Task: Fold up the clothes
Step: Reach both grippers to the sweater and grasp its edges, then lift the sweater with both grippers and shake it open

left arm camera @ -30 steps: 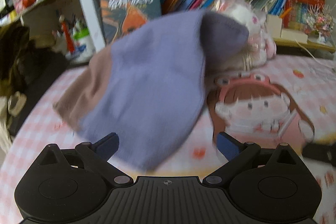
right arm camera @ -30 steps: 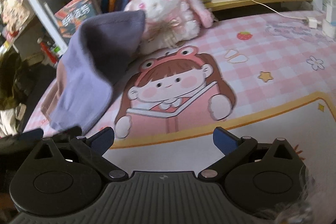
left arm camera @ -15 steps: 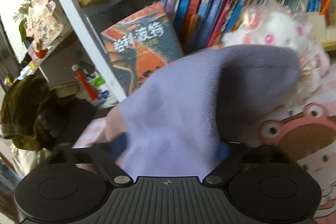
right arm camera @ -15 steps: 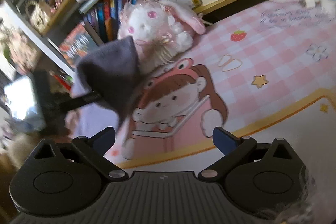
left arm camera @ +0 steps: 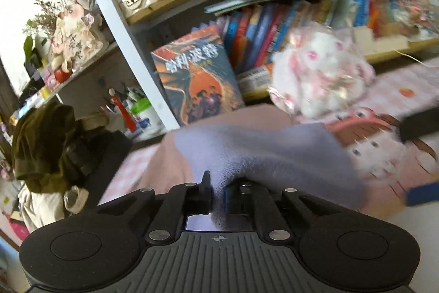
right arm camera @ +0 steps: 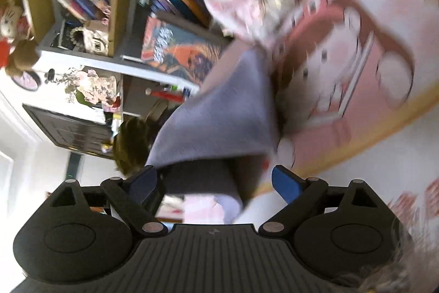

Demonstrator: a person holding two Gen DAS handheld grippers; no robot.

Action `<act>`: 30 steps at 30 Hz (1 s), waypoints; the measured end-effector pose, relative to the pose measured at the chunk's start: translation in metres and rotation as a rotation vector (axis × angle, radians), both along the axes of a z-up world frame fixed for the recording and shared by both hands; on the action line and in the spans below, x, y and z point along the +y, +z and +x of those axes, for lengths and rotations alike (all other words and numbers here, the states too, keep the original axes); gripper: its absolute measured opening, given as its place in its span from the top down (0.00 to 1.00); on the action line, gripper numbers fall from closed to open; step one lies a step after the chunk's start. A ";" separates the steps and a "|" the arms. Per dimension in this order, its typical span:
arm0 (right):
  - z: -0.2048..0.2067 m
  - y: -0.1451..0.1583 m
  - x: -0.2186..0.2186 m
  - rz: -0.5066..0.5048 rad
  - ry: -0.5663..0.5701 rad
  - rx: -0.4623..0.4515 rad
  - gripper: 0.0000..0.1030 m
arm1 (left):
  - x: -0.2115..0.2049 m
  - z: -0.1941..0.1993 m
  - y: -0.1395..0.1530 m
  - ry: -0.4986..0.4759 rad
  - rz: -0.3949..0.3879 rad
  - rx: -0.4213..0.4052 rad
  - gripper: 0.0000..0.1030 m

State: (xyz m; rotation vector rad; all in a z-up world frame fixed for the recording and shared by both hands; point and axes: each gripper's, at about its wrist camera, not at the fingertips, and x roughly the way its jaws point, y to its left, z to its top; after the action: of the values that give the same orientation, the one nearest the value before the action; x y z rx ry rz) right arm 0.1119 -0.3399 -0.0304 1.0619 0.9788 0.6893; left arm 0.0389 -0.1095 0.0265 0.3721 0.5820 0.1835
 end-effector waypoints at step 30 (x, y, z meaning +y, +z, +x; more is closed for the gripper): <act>0.004 0.059 -0.050 0.243 -0.239 -0.154 0.89 | -0.072 -0.089 0.086 -0.490 -0.127 -0.292 0.94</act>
State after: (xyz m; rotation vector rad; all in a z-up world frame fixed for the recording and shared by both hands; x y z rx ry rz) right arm 0.1157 -0.3897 0.0283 1.2944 0.6332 0.6924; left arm -0.0497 -0.1819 0.1122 0.3470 0.2006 -0.2665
